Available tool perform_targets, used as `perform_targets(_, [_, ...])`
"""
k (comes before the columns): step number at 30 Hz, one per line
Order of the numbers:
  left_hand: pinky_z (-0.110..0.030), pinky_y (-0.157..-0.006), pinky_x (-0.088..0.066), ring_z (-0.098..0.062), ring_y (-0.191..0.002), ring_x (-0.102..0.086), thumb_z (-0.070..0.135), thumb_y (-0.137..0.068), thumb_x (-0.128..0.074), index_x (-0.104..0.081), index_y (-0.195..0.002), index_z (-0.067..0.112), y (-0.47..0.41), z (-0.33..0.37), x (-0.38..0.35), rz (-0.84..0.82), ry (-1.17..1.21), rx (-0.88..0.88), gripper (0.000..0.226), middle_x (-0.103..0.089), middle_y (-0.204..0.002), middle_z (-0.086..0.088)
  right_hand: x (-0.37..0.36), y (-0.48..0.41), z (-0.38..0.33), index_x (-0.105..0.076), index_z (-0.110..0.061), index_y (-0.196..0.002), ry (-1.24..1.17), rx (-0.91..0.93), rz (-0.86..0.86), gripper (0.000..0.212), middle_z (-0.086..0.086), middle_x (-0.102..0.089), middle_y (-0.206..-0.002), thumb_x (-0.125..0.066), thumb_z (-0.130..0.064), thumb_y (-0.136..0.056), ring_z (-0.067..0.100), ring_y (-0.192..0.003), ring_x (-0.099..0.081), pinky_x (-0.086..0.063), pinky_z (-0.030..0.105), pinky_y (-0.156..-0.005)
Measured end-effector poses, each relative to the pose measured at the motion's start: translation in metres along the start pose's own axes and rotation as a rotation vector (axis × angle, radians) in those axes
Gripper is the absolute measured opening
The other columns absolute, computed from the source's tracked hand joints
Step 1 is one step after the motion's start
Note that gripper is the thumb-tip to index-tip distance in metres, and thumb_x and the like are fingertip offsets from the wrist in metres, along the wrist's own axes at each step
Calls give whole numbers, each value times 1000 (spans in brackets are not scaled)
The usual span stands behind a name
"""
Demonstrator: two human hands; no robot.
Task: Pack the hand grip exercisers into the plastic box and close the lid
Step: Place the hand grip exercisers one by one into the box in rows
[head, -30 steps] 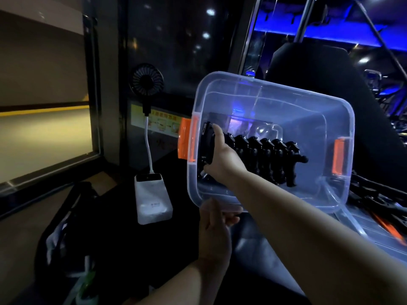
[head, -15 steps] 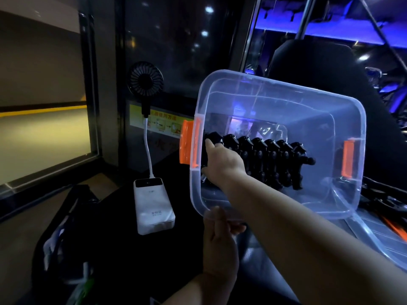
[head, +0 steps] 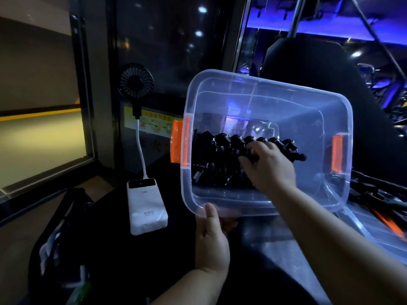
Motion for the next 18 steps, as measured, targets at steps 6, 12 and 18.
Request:
perform_targets(6, [-26, -66, -53, -26, -81, -69, 53, -85, -36, -63, -85, 6, 1, 8, -4, -15, -34, -67, 54, -72, -79, -18, 50, 41, 146, -58, -14, -113, -76, -342, 308, 35, 18, -54, -116, -68, -26, -82, 37, -114, -46, -36, 42, -94])
perform_targets(12, [-32, -68, -50, -26, -80, -70, 47, -94, -33, -56, -81, 15, 2, 13, -2, 34, -70, -98, 42, -72, -78, -18, 13, 81, 229, -46, -11, -120, -397, -753, 81, 35, 25, -58, -112, -55, -32, -94, 39, -94, -59, -46, 43, -81])
perform_targets(18, [-23, -60, -54, -23, -76, -71, 41, -101, -26, -46, -90, 13, -2, 12, -6, 33, -68, -37, 36, -72, -77, -16, 2, 86, 235, -49, -10, -82, -605, -745, 21, 21, 10, -46, -63, -47, -23, -98, 17, -37, -52, -46, 27, -42])
Point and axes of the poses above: each hand's wrist, its own y-axis away from the middle knuckle, its own x-axis out of the back of the hand, z = x × y, the point moved 10 cm from there along -y, towards the middle knuckle
